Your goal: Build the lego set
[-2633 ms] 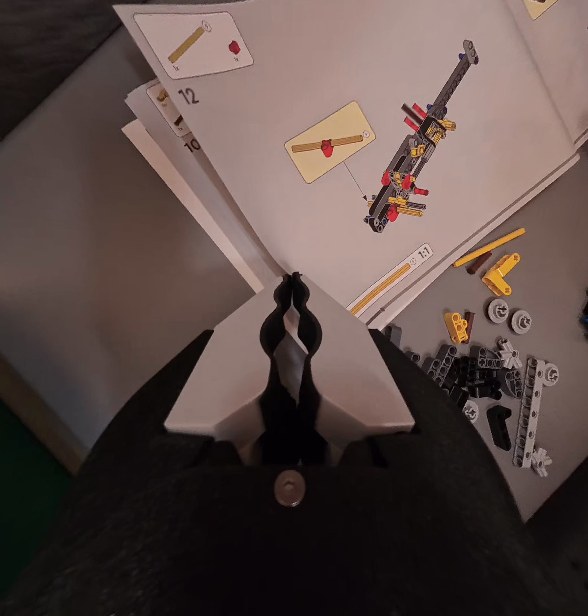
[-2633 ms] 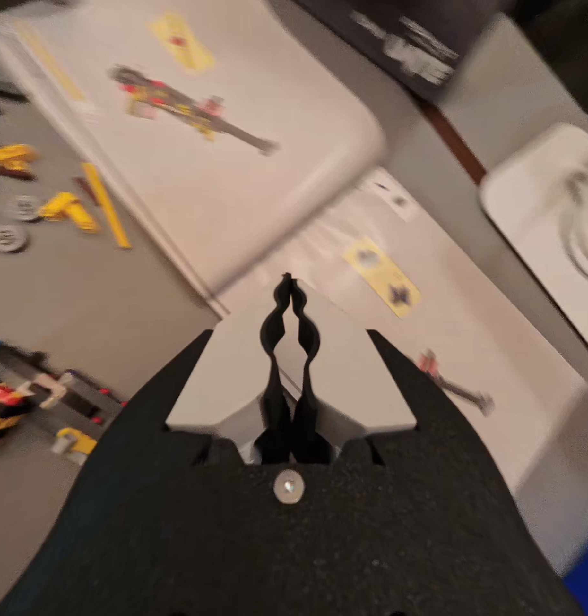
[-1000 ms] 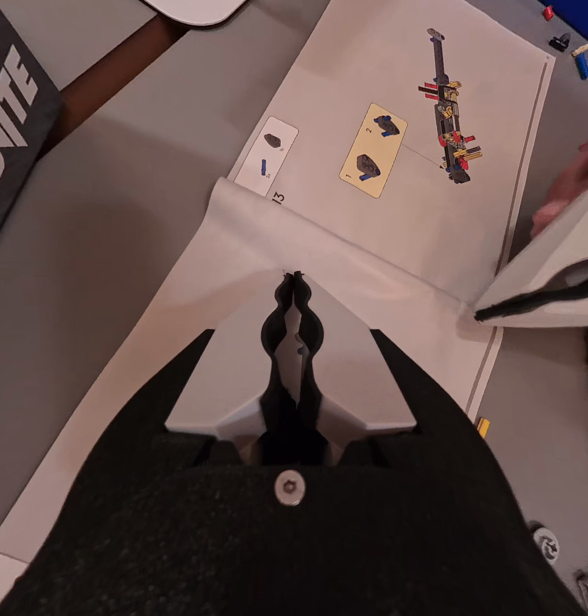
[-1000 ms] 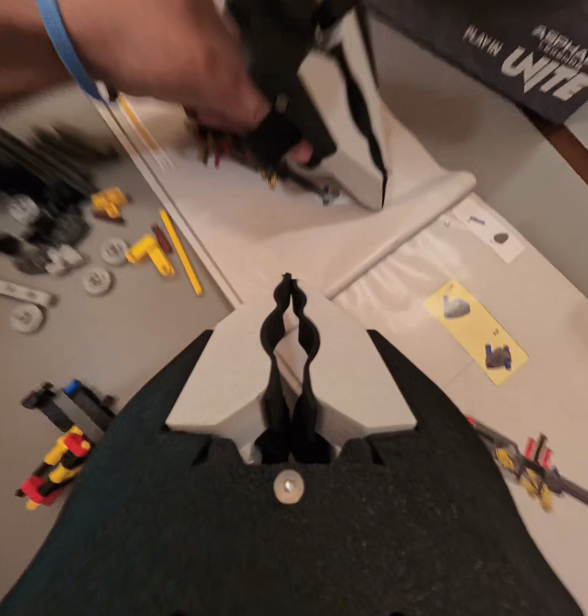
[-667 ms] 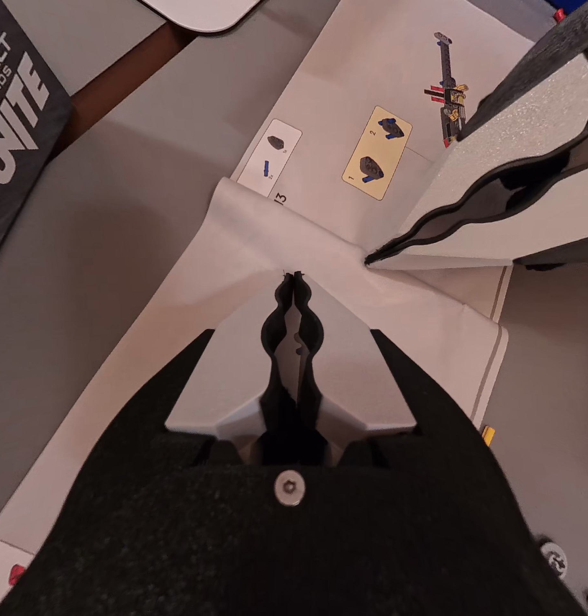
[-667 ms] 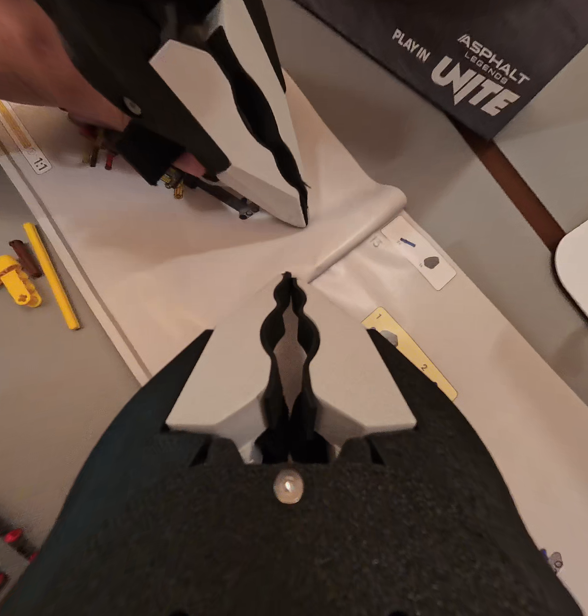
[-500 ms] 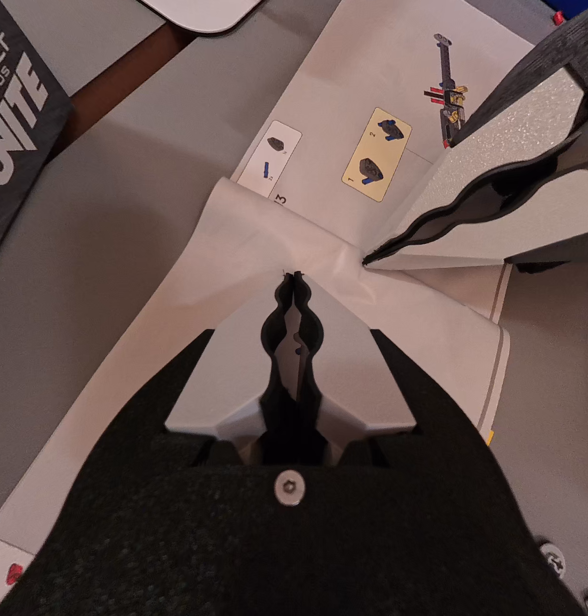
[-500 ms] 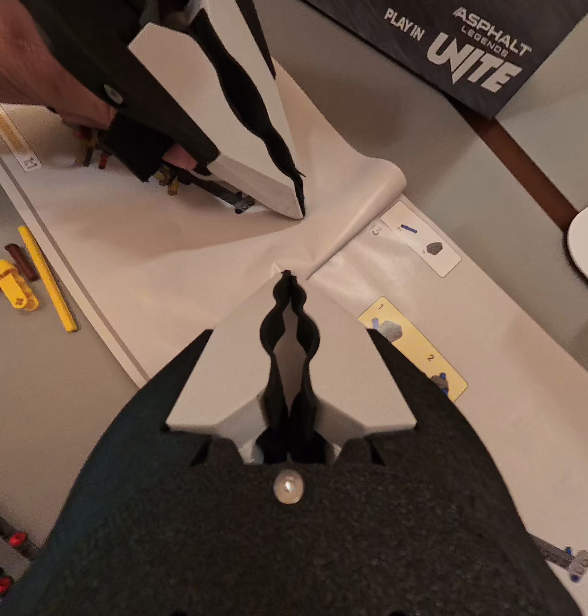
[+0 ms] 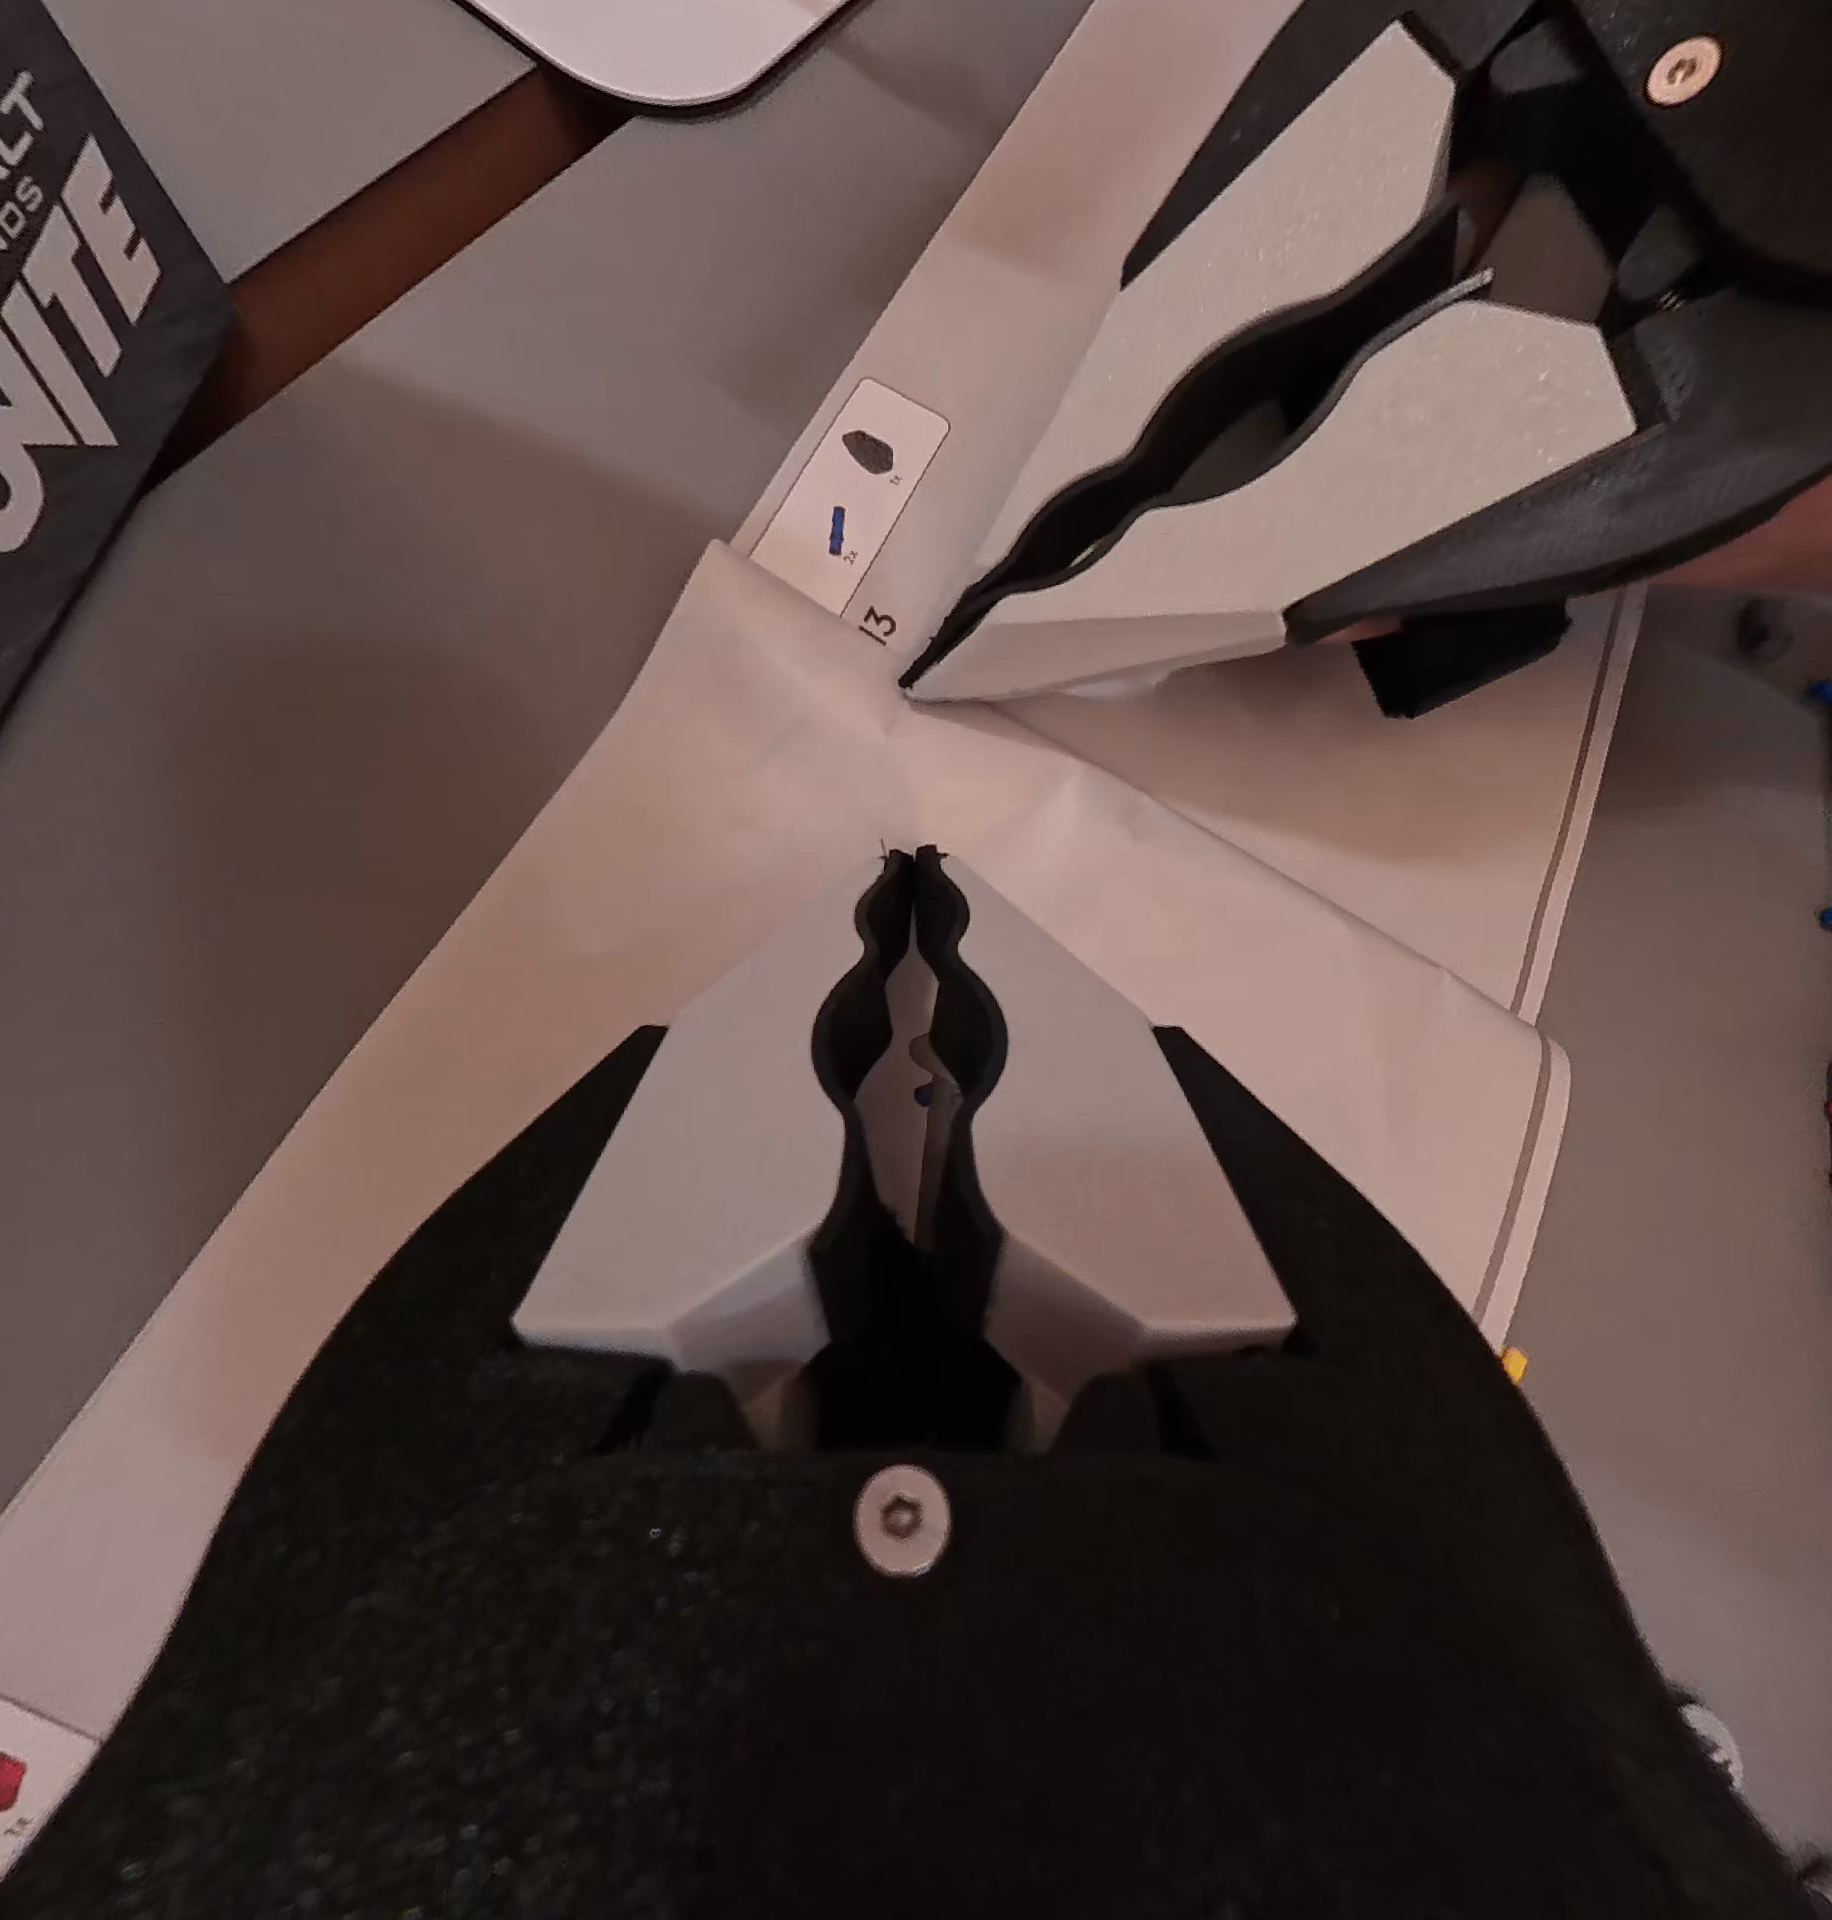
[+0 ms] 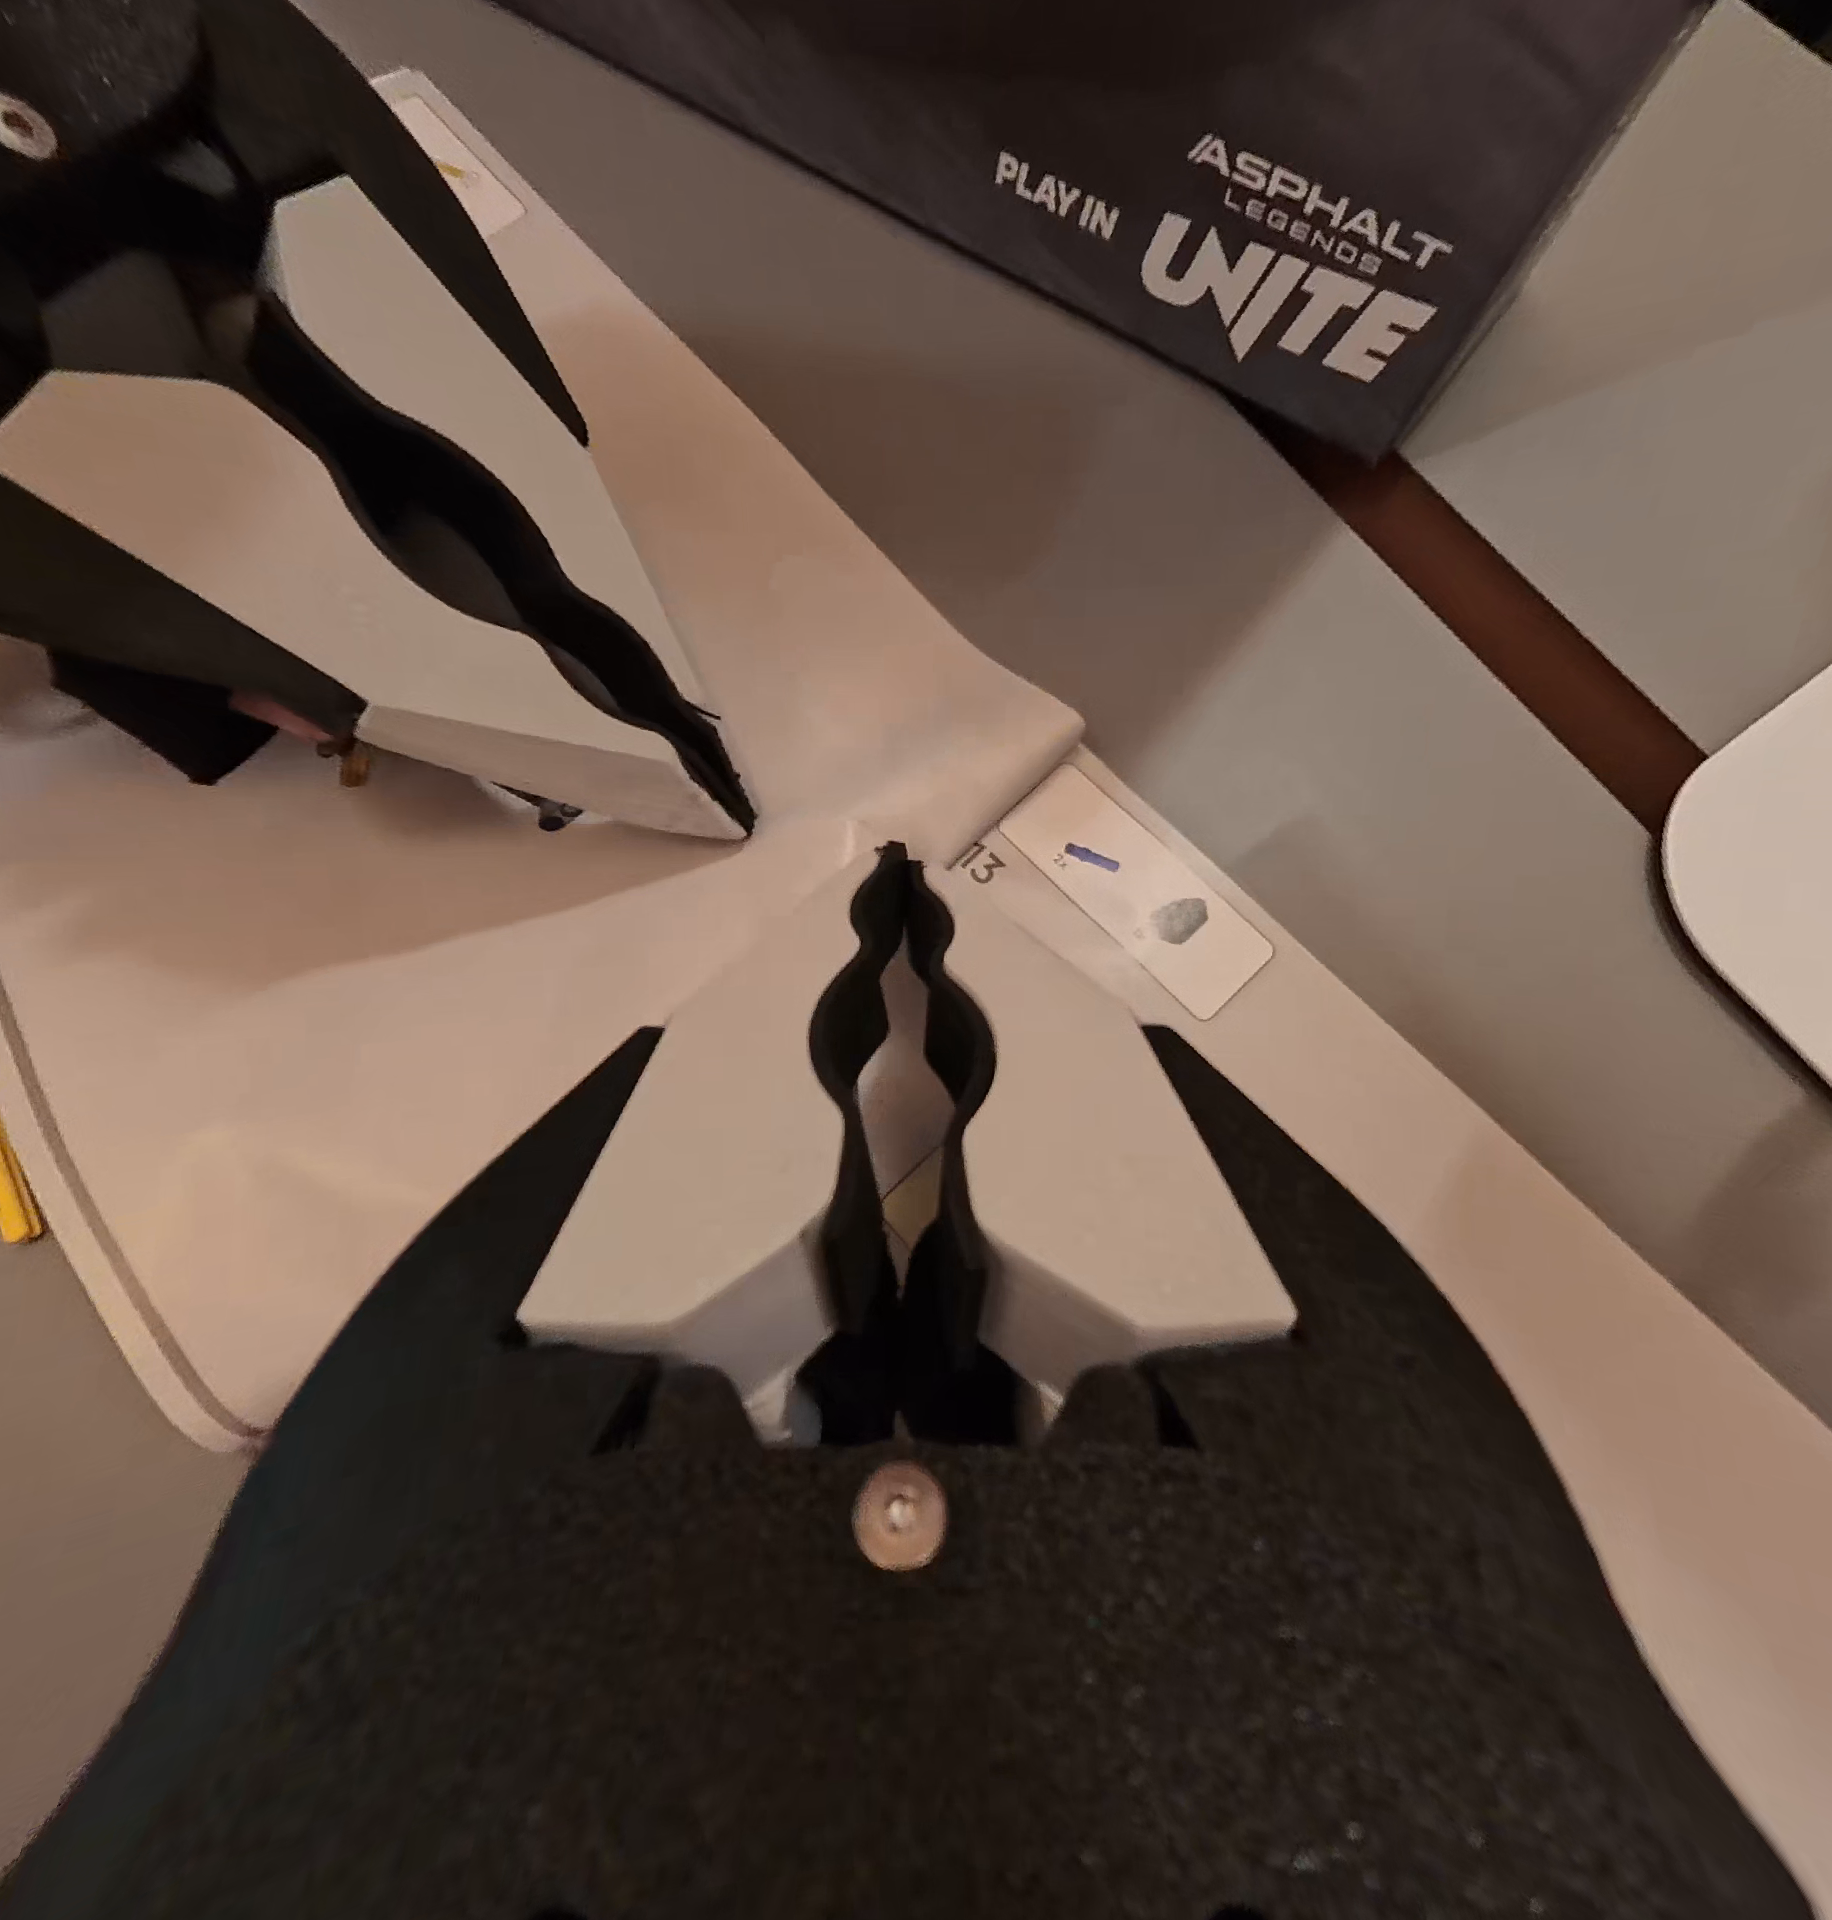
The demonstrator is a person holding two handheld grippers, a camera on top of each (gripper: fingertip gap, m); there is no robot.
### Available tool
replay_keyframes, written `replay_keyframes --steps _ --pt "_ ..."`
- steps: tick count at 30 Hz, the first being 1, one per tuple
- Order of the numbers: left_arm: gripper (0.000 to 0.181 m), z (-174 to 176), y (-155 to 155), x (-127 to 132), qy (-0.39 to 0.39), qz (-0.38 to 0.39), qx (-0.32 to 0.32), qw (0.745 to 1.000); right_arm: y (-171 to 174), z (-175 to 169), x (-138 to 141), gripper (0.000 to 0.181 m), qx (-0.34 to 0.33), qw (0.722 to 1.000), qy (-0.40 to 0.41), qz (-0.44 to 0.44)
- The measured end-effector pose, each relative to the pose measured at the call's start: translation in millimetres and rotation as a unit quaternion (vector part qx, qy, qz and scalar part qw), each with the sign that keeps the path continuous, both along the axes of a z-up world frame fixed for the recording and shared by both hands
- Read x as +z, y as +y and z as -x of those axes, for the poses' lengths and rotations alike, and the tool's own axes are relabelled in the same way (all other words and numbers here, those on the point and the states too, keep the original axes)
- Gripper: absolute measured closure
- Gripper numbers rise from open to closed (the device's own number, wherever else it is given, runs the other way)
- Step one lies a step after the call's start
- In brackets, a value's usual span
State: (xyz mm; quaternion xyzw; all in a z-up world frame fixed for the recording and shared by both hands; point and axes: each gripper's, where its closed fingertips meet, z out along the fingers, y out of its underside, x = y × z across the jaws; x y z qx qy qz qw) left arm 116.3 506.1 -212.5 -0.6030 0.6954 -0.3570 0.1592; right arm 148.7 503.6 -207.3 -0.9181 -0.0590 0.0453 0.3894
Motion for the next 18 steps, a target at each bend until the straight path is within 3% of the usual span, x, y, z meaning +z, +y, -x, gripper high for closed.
replay_keyframes --steps 8,11,14,18 --pt "0.181 -6 1 2 0.005 -0.003 0.018 1.0 1 -10 1 0.181 0.011 1.0 -0.019 0.004" --pt "0.176 6 -3 27 -0.036 0.037 0.041 0.998 -1 0 24 0.181 0.003 0.999 -0.015 -0.029" --pt "0.165 53 0 71 -0.105 0.092 0.096 0.986 -21 30 62 0.18 0.014 0.996 0.001 -0.084" --pt "0.154 144 35 94 -0.167 0.038 0.189 0.967 -58 64 92 0.163 0.001 0.986 0.009 -0.167"
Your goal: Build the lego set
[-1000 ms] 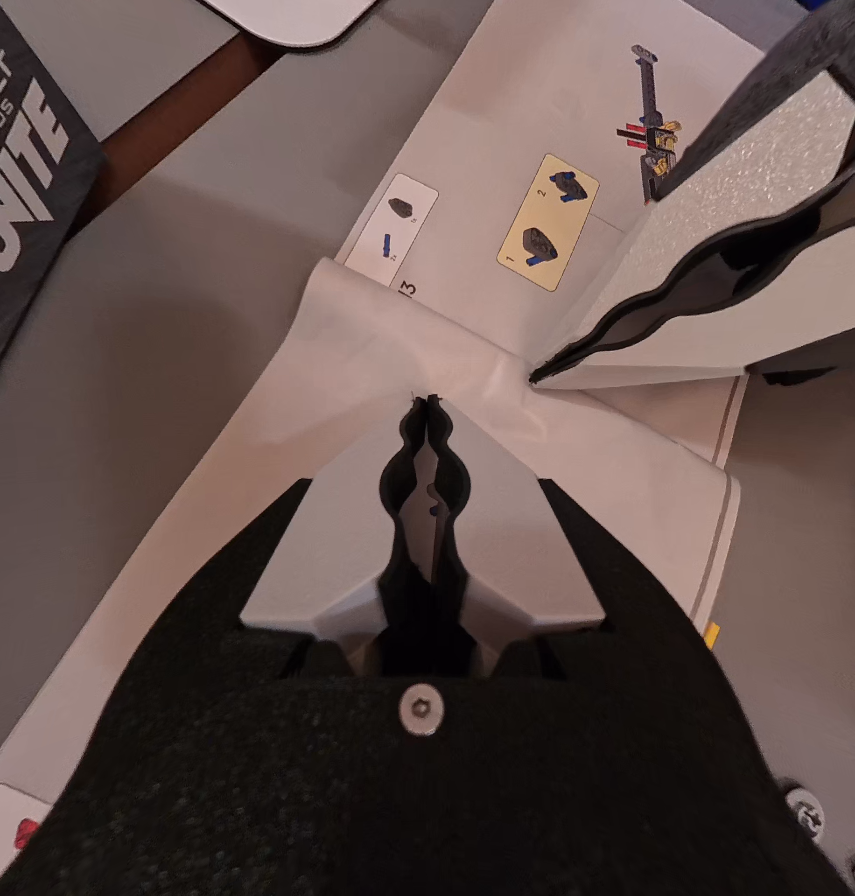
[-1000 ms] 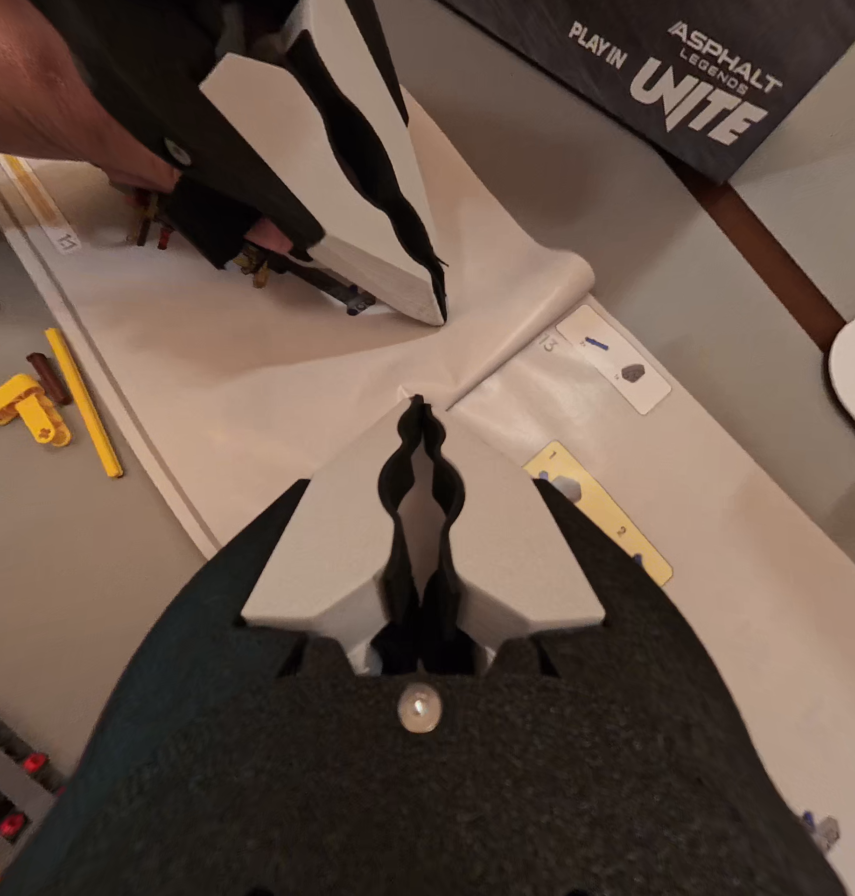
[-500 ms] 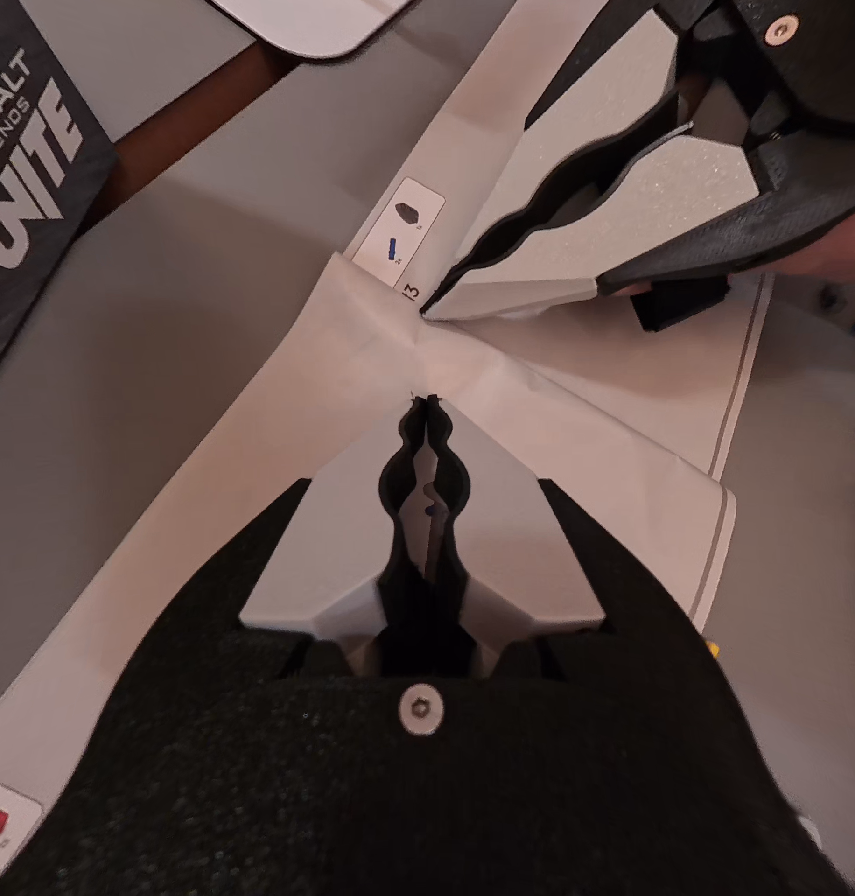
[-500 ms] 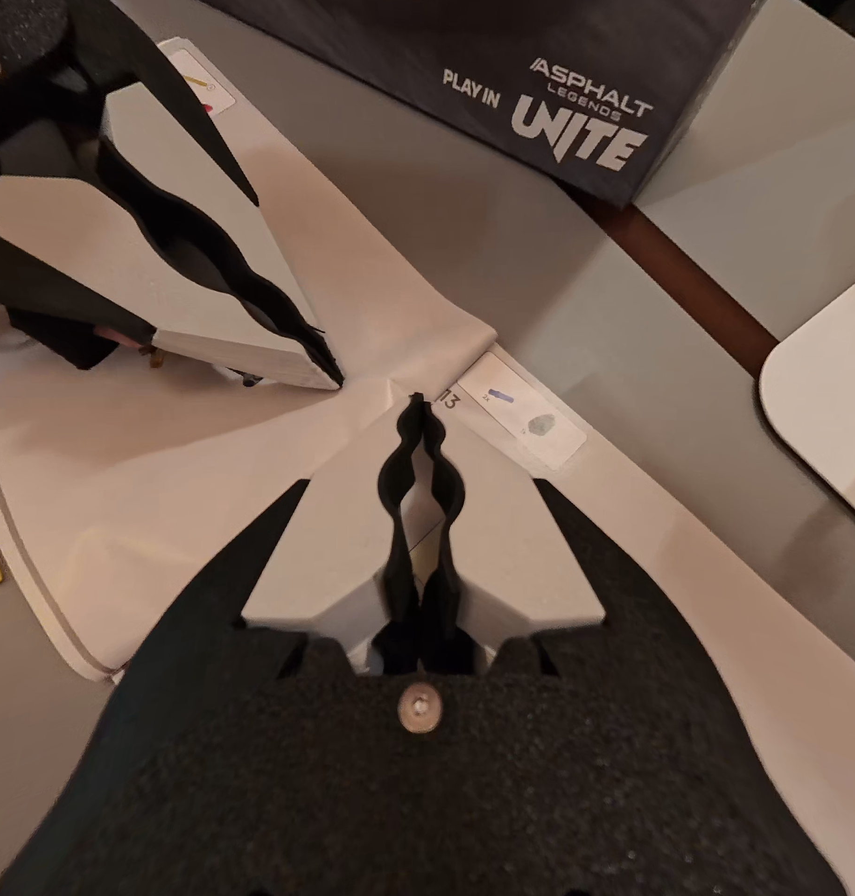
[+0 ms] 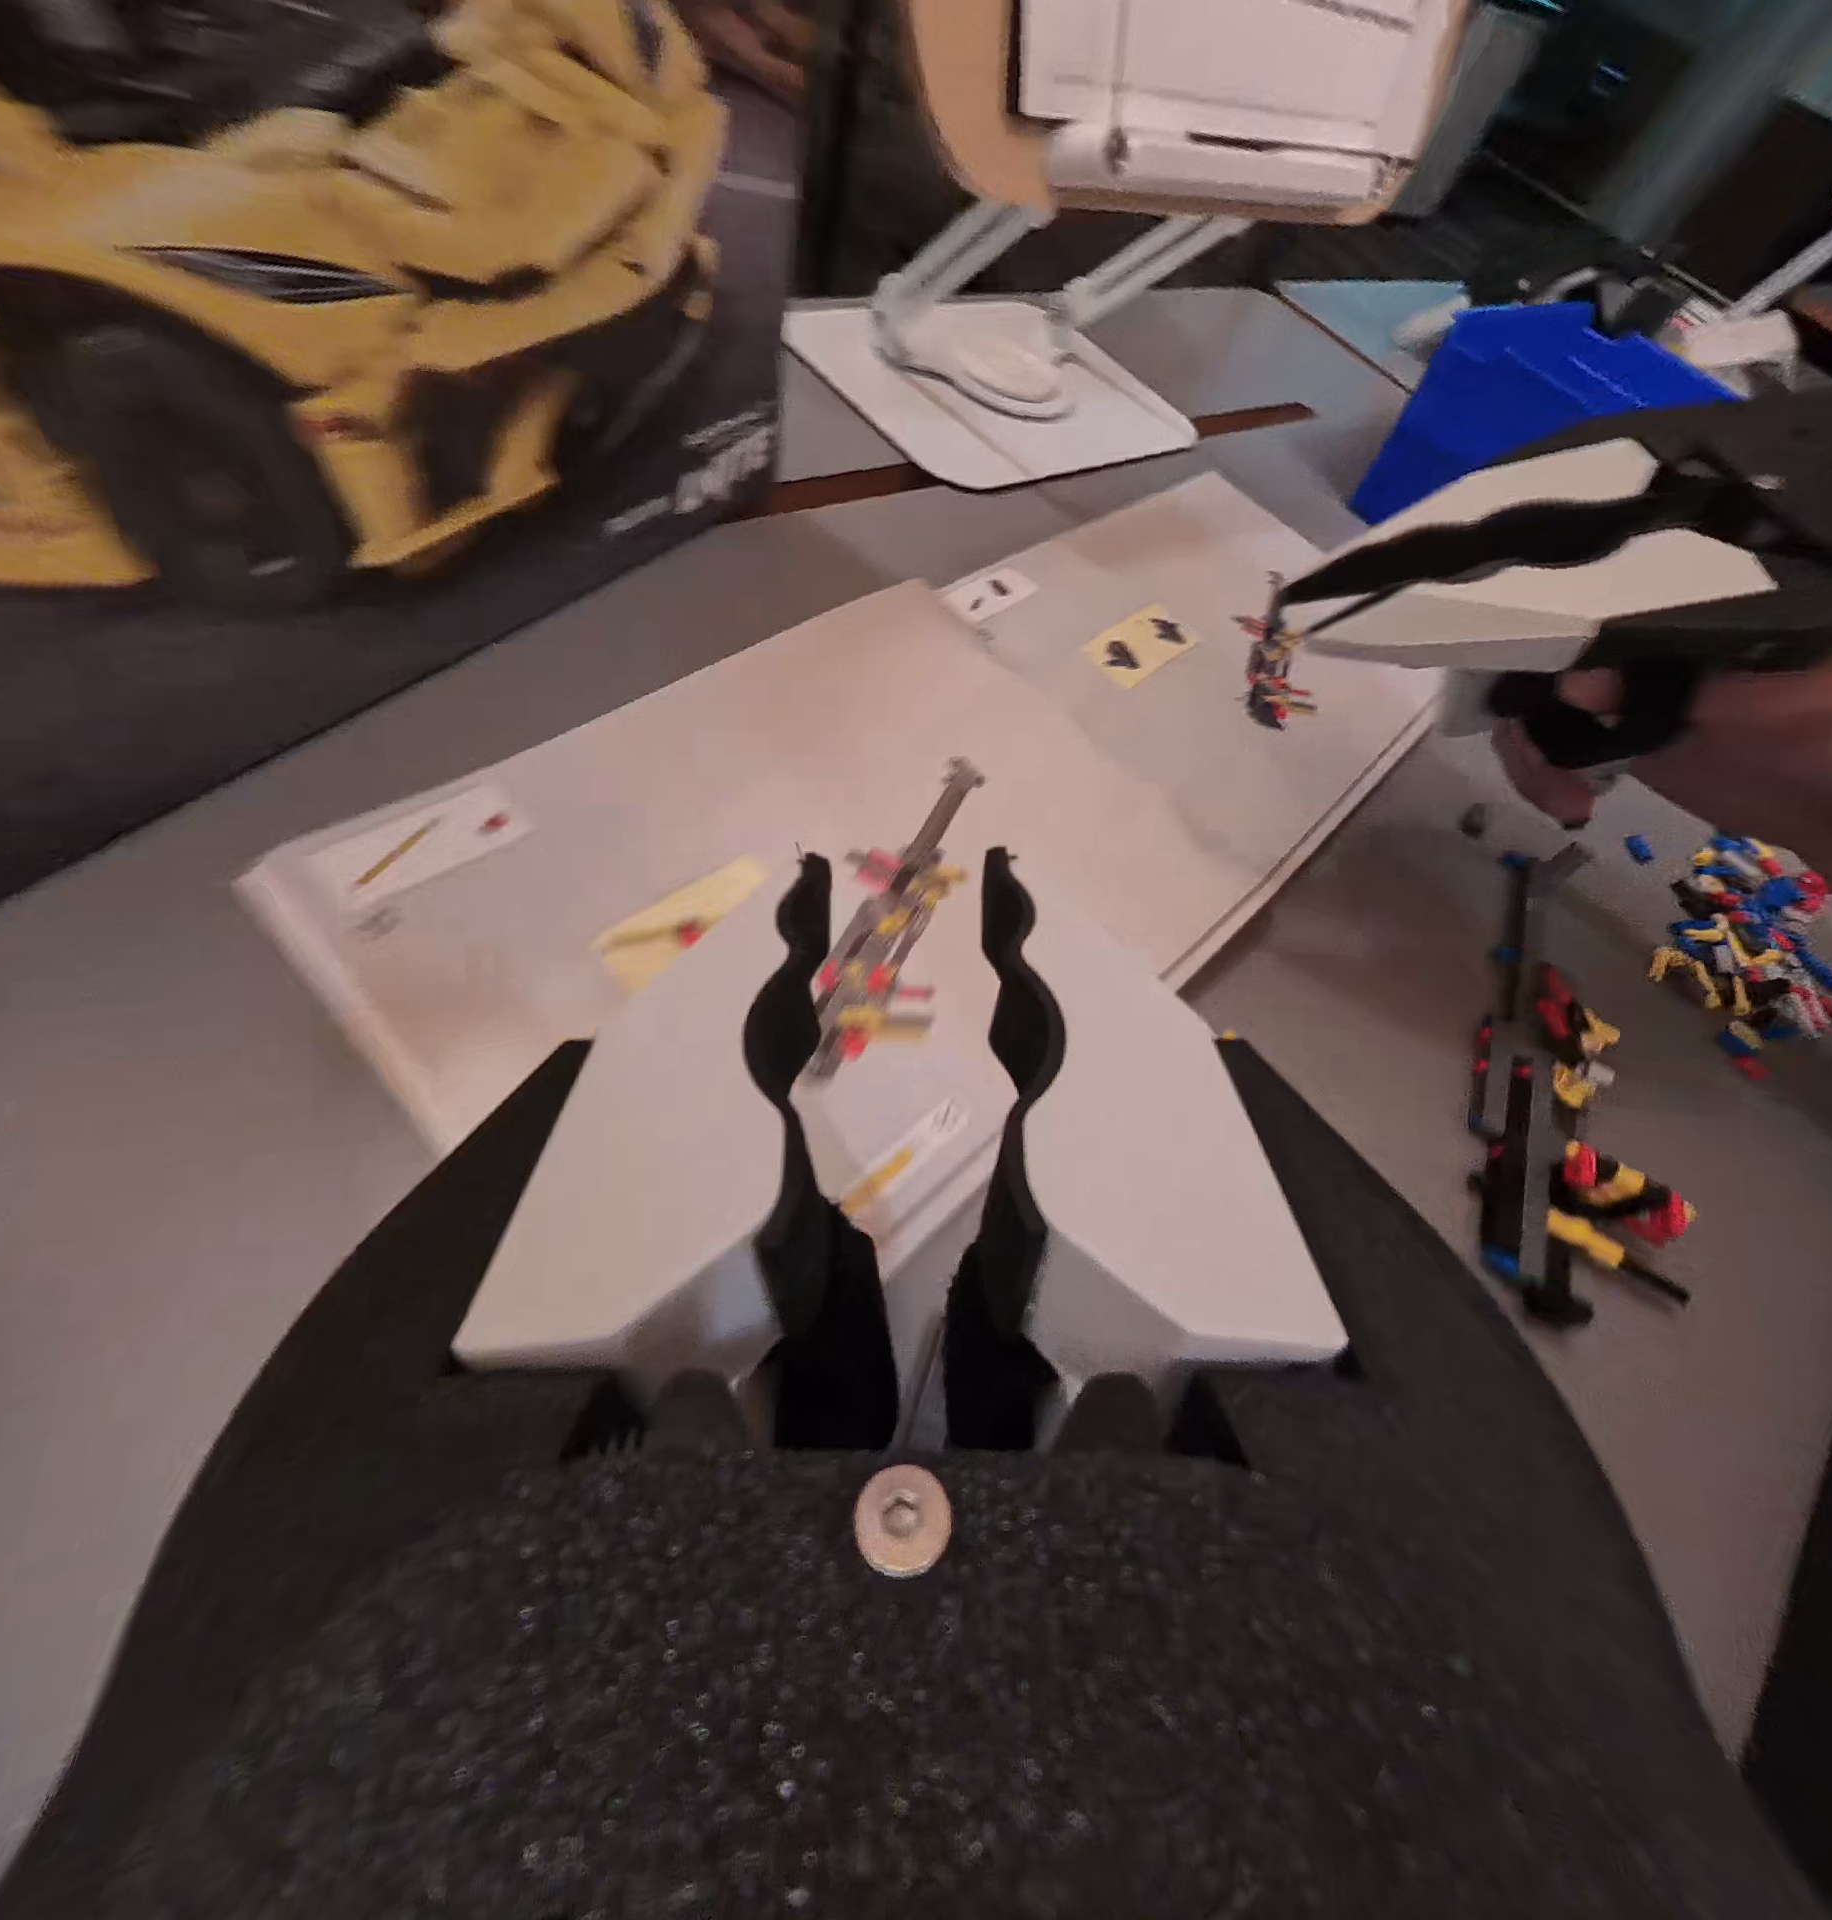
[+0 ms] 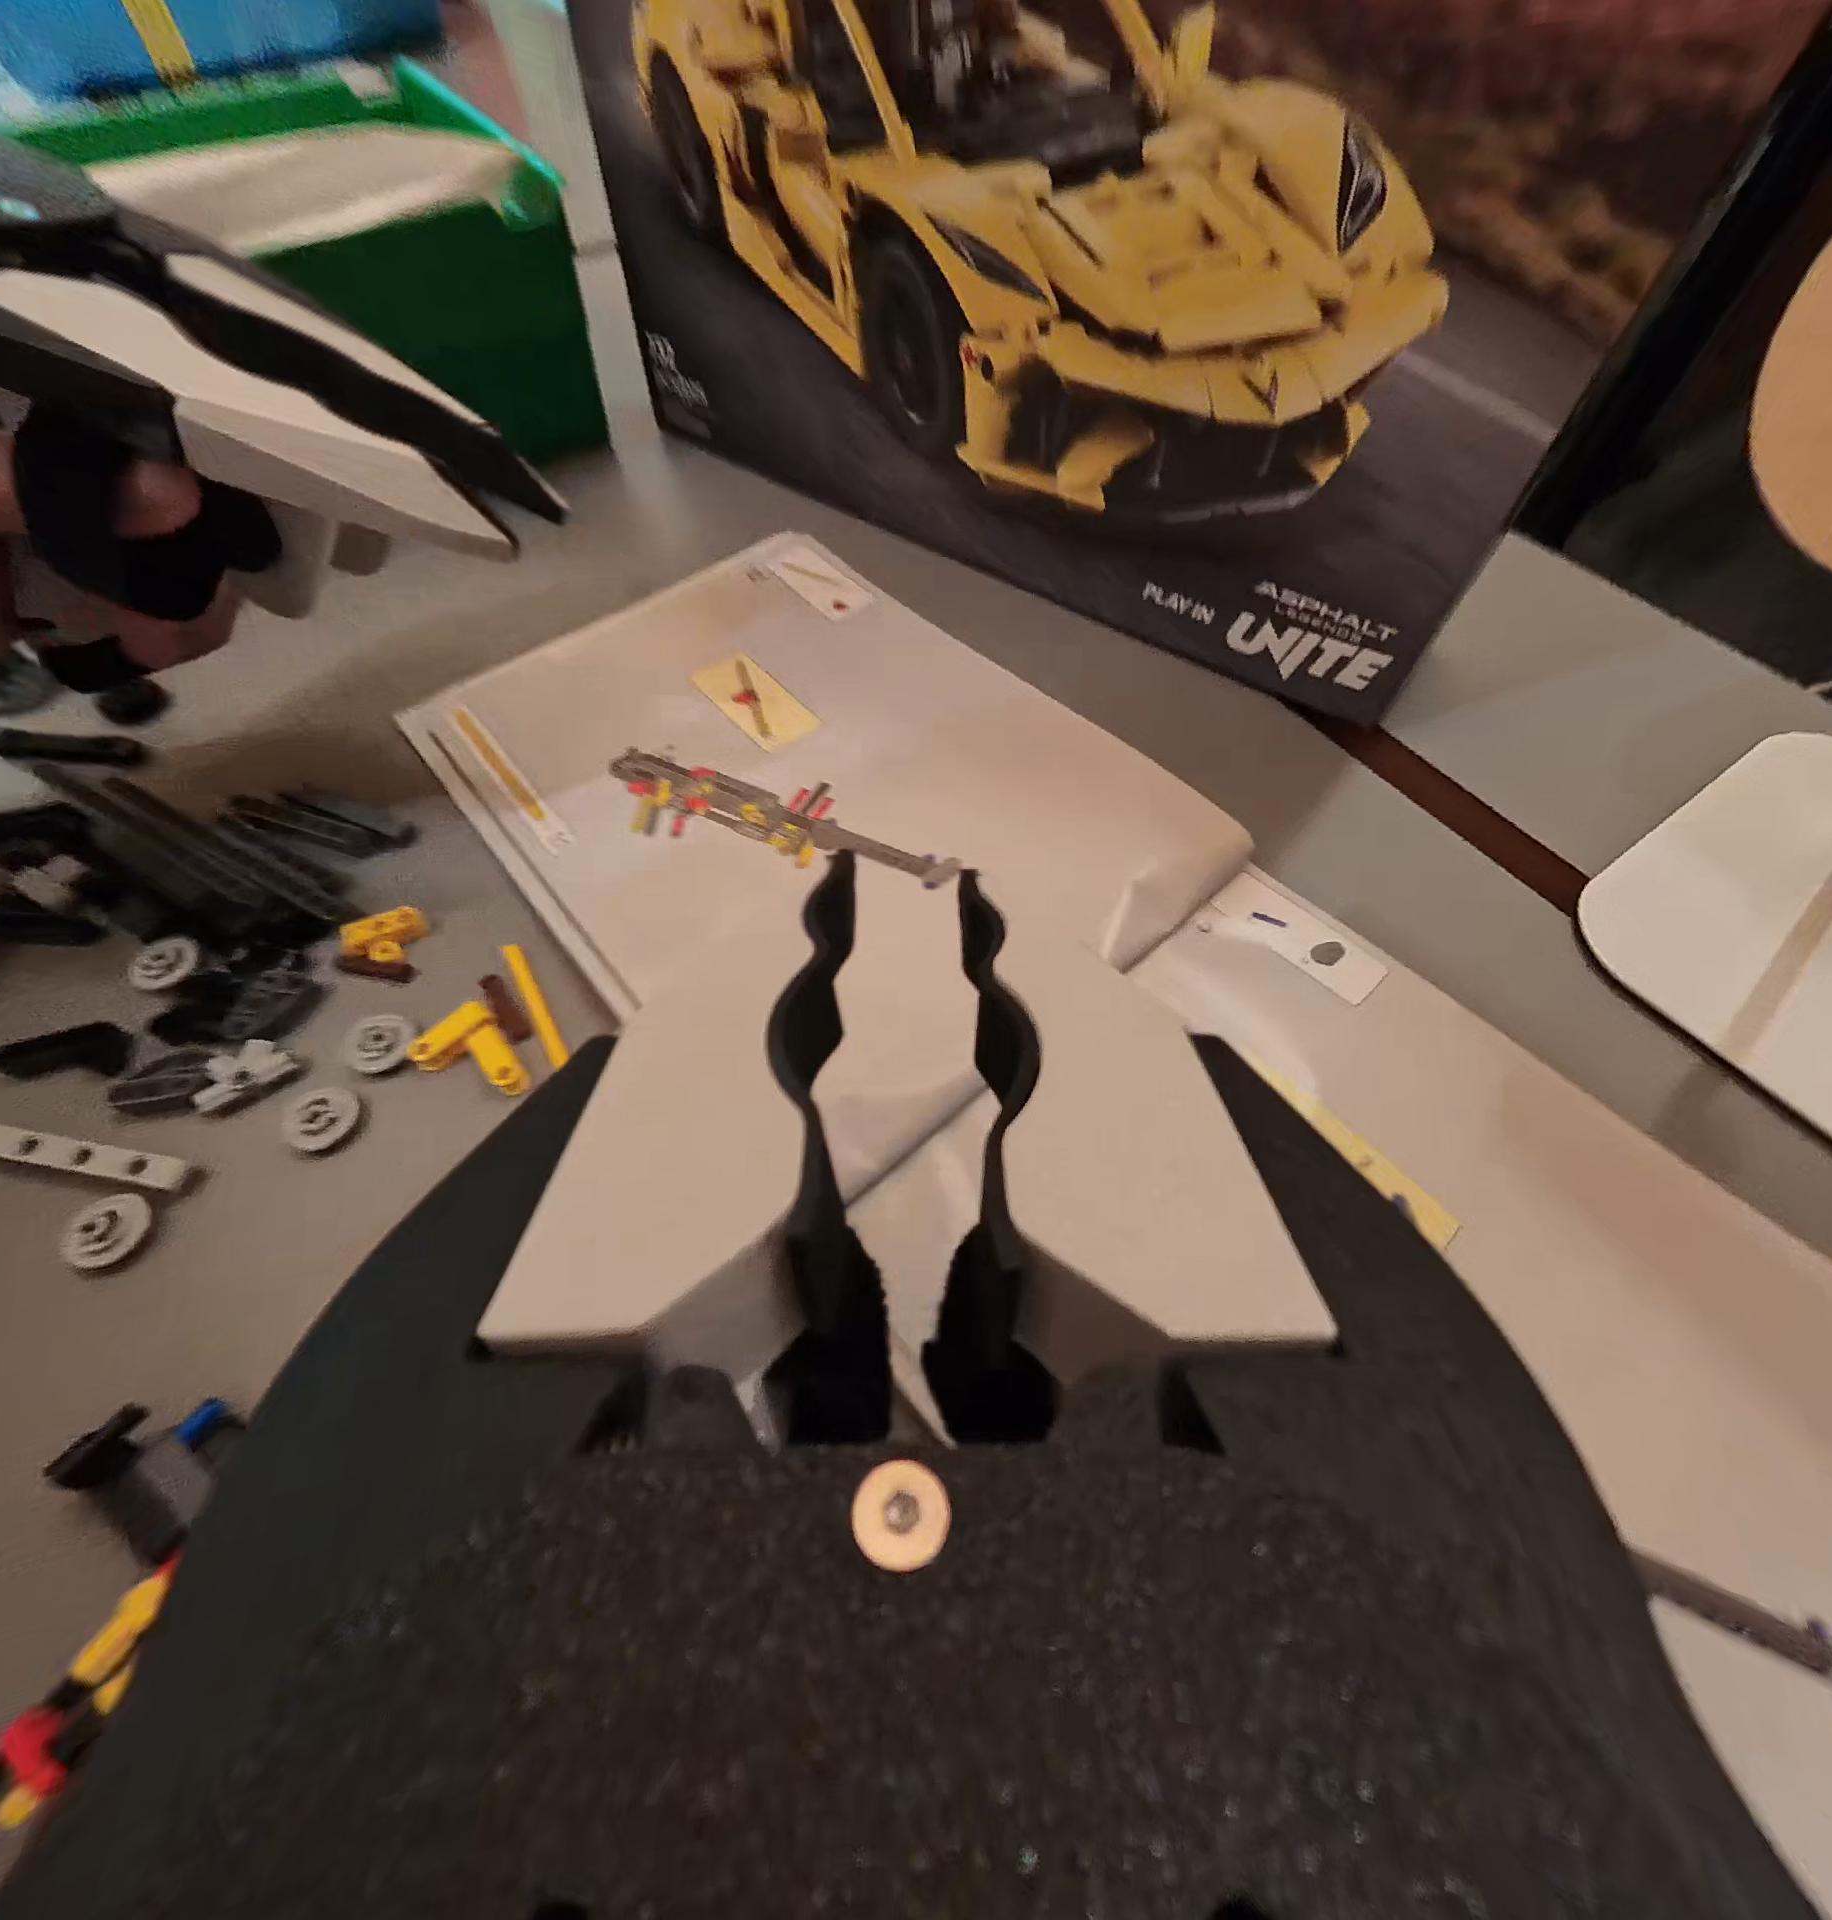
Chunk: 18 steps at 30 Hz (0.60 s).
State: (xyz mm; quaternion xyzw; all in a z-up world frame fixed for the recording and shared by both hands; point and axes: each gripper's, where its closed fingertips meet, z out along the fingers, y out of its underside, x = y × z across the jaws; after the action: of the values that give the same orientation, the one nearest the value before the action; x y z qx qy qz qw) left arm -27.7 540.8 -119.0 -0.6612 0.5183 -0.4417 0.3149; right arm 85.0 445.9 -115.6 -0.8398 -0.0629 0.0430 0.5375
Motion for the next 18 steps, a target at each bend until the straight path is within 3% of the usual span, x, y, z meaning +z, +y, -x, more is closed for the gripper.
replay_keyframes --steps 4,7,9,13,18 --pt "0.154 74 17 9 -0.008 -0.008 0.064 0.998 -27 17 -2 0.142 -0.027 0.999 0.02 -0.019" --pt "0.152 102 14 11 0.02 -0.046 0.064 0.997 -37 21 -17 0.14 -0.047 0.998 0.047 0.012" --pt "0.131 109 7 10 0.043 -0.073 0.05 0.995 -38 28 -24 0.14 -0.035 0.996 0.069 0.038" --pt "0.112 108 -12 0 0.095 -0.075 0.0 0.993 -36 40 -23 0.125 -0.01 0.995 0.087 0.048" --pt "0.13 90 -54 -10 0.116 -0.058 -0.143 0.981 -44 56 -17 0.121 0.013 0.994 0.097 0.039"
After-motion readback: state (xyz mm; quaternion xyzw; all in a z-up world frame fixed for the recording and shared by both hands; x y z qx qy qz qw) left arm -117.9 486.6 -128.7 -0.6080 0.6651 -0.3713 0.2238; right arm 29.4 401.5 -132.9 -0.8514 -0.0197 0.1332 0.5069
